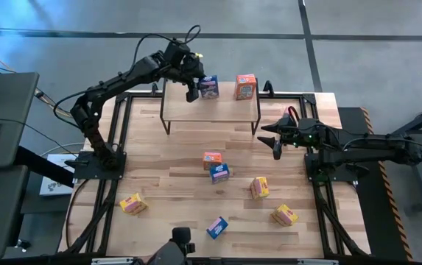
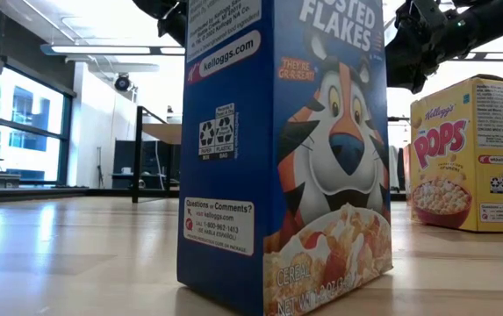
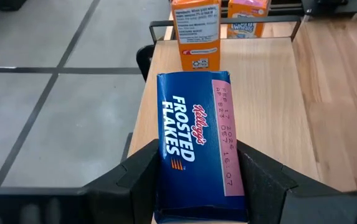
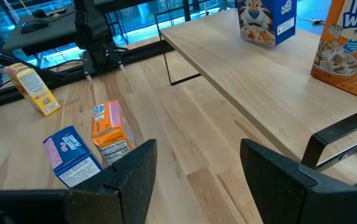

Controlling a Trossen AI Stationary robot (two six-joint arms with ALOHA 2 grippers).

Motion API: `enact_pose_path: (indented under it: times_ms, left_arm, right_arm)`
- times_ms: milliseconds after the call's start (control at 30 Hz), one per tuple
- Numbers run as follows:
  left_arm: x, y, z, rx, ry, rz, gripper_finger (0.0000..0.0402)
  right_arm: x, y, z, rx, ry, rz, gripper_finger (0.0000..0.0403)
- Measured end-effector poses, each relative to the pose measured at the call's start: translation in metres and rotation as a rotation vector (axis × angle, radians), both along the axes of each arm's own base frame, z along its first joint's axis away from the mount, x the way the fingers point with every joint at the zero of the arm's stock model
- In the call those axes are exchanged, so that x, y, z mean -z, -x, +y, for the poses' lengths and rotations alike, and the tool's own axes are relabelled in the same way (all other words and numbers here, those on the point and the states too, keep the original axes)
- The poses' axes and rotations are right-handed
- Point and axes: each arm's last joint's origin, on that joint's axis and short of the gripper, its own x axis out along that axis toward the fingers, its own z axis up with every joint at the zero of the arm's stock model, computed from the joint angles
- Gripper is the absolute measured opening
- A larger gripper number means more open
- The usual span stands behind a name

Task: Stack cereal on shelf
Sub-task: Put the top blue cereal box on the shelf

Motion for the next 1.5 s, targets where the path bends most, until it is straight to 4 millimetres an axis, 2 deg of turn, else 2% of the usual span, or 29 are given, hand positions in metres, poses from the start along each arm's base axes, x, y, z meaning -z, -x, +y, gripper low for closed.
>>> enact_pose_path:
  times_ms: [533, 833, 1033, 1267, 1500]
  left_arm:
    - [0.0, 0.0, 0.001, -0.027, -0.022, 0.017, 0.0174]
    - [0.001, 0.0, 0.001, -0.055, -0.033, 0.031, 0.0221]
    - [0.0, 0.0, 0.002, -0.066, -0.047, 0.024, 0.023]
    - [-0.014, 0.004, 0.001, -0.111, -0.061, -0.01, 0.023]
    - [-0.039, 0.004, 0.0, -0.163, -0.031, -0.088, 0.023]
  right_arm:
    - [0.0, 0.0, 0.0, -0.001, 0.007, 0.002, 0.0224]
    - [0.0, 0.0, 0.0, -0.001, 0.007, 0.002, 0.0224]
    - [0.0, 0.0, 0.0, -0.002, 0.007, 0.002, 0.0224]
    - [0.0, 0.0, 0.0, -0.002, 0.007, 0.002, 0.0224]
    - [0.0, 0.0, 0.0, -0.002, 0.005, 0.002, 0.0224]
